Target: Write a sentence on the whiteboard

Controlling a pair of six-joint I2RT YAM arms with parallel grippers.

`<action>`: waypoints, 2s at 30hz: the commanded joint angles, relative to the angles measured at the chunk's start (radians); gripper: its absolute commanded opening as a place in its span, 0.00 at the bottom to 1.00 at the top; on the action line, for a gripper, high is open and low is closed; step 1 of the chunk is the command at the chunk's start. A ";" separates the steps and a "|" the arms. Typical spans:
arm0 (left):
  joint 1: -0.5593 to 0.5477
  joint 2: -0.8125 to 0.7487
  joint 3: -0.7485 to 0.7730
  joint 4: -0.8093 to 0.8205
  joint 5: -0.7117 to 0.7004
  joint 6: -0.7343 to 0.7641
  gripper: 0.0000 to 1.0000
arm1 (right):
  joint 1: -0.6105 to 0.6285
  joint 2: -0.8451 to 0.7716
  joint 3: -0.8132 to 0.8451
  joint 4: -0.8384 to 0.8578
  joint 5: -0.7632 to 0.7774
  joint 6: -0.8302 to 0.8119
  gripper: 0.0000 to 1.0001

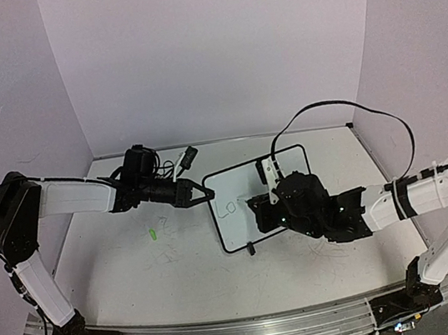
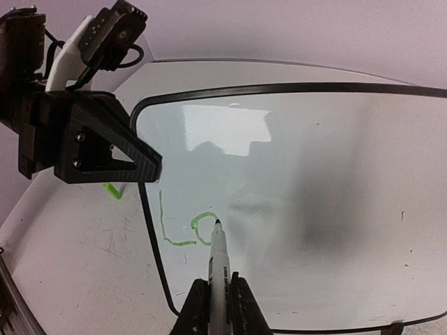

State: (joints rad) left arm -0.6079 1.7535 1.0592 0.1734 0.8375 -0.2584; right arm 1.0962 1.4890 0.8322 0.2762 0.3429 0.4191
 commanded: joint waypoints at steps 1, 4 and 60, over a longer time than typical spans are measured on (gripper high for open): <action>-0.002 -0.037 0.013 -0.018 0.039 -0.008 0.00 | -0.004 0.027 0.042 0.012 0.032 -0.024 0.00; -0.002 -0.034 0.014 -0.018 0.039 -0.008 0.00 | -0.005 0.045 0.061 0.012 0.035 -0.034 0.00; -0.003 -0.043 0.013 -0.022 0.044 -0.005 0.00 | 0.013 0.050 -0.008 -0.017 0.057 0.052 0.00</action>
State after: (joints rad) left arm -0.6079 1.7535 1.0592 0.1665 0.8356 -0.2565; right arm 1.1114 1.5669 0.8291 0.2691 0.3592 0.4588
